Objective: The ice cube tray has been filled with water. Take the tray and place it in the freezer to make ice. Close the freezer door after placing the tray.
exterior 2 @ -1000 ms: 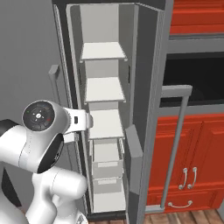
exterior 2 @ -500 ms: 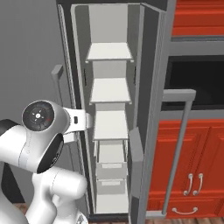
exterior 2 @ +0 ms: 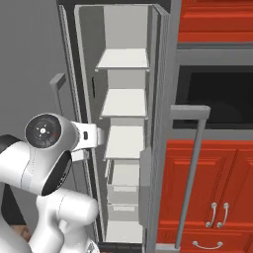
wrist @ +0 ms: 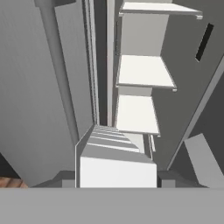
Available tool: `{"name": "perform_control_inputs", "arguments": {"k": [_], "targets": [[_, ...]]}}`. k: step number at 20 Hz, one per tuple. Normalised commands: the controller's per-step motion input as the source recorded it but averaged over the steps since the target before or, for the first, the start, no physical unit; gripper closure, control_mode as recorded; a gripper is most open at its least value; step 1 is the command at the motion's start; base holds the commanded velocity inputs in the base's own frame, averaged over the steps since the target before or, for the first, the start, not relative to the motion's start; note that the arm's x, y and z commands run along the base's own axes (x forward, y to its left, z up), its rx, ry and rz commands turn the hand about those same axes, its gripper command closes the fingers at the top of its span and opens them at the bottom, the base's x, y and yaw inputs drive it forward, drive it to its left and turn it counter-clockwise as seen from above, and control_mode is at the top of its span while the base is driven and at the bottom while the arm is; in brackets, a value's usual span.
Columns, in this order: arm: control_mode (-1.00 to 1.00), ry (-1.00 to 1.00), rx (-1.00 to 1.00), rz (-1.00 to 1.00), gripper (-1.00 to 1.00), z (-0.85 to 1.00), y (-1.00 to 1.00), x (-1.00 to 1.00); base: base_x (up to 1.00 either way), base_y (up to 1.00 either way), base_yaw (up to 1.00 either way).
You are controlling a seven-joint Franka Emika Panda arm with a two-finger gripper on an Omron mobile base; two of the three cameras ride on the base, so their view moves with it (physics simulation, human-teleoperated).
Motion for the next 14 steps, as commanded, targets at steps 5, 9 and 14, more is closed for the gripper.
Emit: {"name": "perform_control_inputs", "arguments": {"k": [5, 9, 14], "targets": [[1.0, 0.0, 0.0, 0.0, 1.0, 0.0, 0.0, 0.0, 0.04, -0.22, 0.15], [1.0, 0.0, 0.0, 0.0, 1.0, 0.0, 0.0, 0.0, 0.14, -0.06, 0.14], [1.0, 0.0, 0.0, 0.0, 1.0, 0.0, 0.0, 0.0, 0.08, -0.12, 0.14]]}}
